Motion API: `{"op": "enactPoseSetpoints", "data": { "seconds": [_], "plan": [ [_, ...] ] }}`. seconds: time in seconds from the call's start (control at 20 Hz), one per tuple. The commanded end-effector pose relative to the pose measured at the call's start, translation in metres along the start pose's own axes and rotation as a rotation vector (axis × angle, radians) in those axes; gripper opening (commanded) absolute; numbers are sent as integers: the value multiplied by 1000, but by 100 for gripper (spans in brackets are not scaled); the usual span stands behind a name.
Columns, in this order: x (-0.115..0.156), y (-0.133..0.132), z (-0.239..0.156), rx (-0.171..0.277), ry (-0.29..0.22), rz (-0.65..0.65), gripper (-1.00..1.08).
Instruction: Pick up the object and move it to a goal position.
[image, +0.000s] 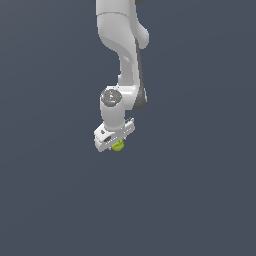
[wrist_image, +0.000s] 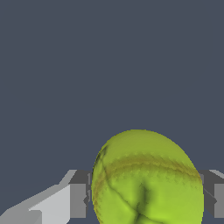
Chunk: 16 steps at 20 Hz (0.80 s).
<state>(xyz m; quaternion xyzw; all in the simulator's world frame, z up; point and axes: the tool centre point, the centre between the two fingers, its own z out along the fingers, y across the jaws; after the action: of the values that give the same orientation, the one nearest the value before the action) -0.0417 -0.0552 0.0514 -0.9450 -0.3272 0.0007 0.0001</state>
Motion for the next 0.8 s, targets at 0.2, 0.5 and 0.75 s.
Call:
{"op": "enactPoseSetpoints", "data": {
  "seconds": [0.2, 0.5, 0.75],
  "plan": [
    [4, -14, -30, -2, 1, -1, -100],
    [8, -36, -76, -2, 1, -1, -100],
    [14, -60, -126, -3, 0, -2, -100]
  ]
}}
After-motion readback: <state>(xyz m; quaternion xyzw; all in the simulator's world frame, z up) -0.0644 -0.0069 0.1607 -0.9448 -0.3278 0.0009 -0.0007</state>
